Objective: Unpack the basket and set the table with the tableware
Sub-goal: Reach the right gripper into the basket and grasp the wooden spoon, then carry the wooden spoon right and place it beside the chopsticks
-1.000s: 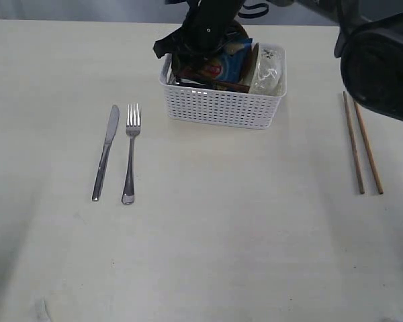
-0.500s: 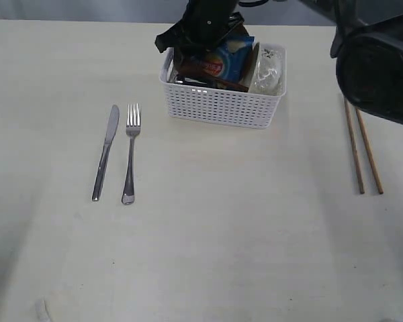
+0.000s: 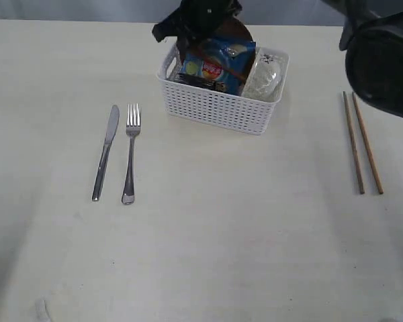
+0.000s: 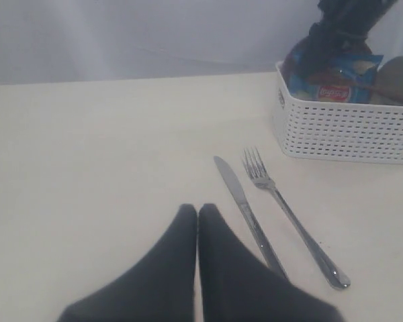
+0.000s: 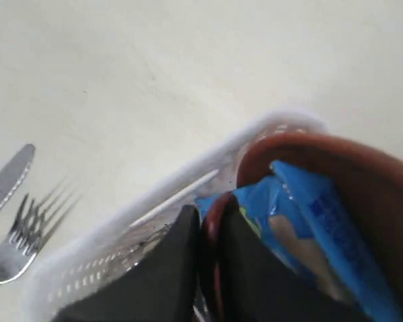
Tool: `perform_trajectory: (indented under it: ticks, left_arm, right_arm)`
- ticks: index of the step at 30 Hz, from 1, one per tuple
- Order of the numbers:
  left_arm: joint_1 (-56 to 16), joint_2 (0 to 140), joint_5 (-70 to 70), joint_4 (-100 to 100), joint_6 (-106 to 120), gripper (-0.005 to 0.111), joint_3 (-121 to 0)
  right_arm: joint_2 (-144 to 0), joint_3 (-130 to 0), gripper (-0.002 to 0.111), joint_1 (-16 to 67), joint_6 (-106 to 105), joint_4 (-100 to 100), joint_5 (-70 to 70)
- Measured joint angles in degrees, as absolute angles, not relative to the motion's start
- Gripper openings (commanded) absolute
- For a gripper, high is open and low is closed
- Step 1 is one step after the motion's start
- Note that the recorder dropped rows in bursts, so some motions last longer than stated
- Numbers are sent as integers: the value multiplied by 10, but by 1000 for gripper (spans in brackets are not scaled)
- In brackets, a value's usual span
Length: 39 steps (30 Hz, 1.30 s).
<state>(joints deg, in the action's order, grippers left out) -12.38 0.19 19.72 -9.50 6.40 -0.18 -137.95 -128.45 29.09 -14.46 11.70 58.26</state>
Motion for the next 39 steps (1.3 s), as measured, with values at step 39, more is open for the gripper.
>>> perform_trajectory:
  ticks: [39]
  left_arm:
    - [-124, 2, 197, -95, 64, 0, -2]
  right_arm:
    - [-1175, -758, 0, -35, 100, -41, 427]
